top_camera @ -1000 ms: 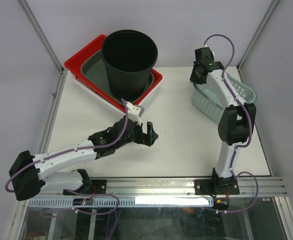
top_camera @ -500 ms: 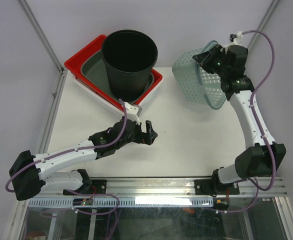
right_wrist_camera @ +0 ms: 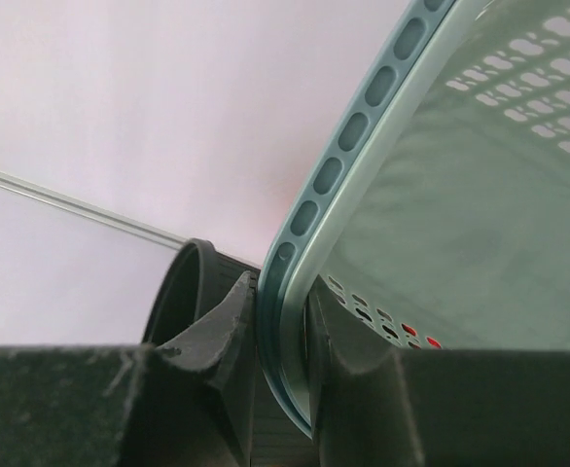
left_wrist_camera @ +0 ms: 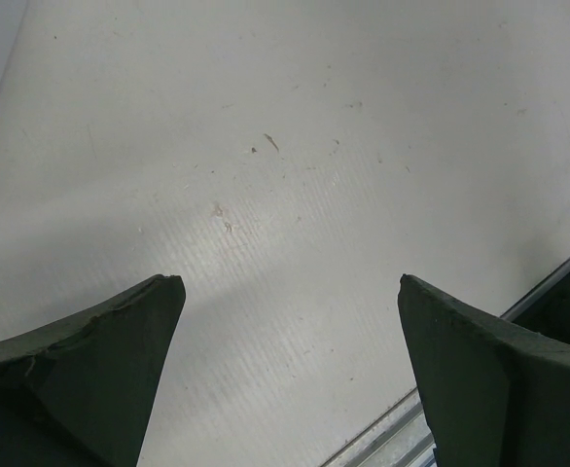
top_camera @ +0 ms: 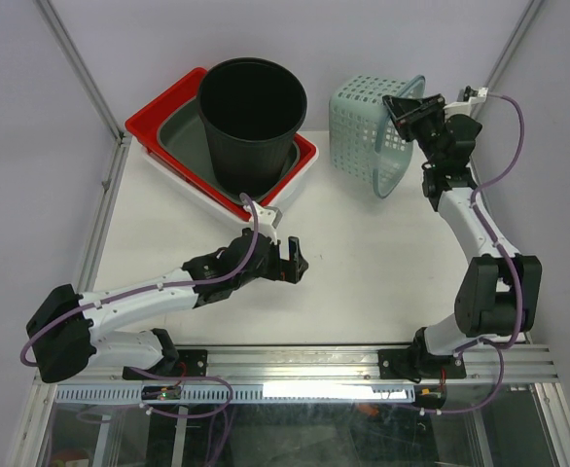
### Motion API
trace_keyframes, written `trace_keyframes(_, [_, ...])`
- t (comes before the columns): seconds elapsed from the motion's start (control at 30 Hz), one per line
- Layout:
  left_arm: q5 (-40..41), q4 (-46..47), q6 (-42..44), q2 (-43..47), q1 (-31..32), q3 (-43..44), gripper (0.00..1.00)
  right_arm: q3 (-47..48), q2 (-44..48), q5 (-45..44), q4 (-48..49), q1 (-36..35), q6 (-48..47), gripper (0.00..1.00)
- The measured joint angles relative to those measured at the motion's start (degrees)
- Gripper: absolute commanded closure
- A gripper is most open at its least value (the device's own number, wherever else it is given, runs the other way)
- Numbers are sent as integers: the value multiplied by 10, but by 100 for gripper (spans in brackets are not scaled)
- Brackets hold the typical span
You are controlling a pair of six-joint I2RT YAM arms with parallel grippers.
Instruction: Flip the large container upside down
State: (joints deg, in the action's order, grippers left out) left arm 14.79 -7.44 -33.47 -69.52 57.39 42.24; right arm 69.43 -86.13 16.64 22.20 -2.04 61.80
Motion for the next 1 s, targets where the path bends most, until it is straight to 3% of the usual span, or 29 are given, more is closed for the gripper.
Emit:
trace_keyframes(0.1, [0,2,0,1,0,0,1,-17,-3,-12,59,0,31,100])
trace_keyframes(0.27, [6,26,-9,-22,0,13,1,-17,-8,-32,78,-3,61,100])
trace_keyframes(0.47, [5,122,-21,-88,2,34,1,-28,24,-50,-24,-9,66,100])
trace_keyframes(0.77, [-56,212,-4,-223,28,115,1,-121,209,-75,-114,-15,69,100])
trace_keyframes(1.0, [42,283,20,-276,111,155,1,-122,277,-160,-202,-16,69,100])
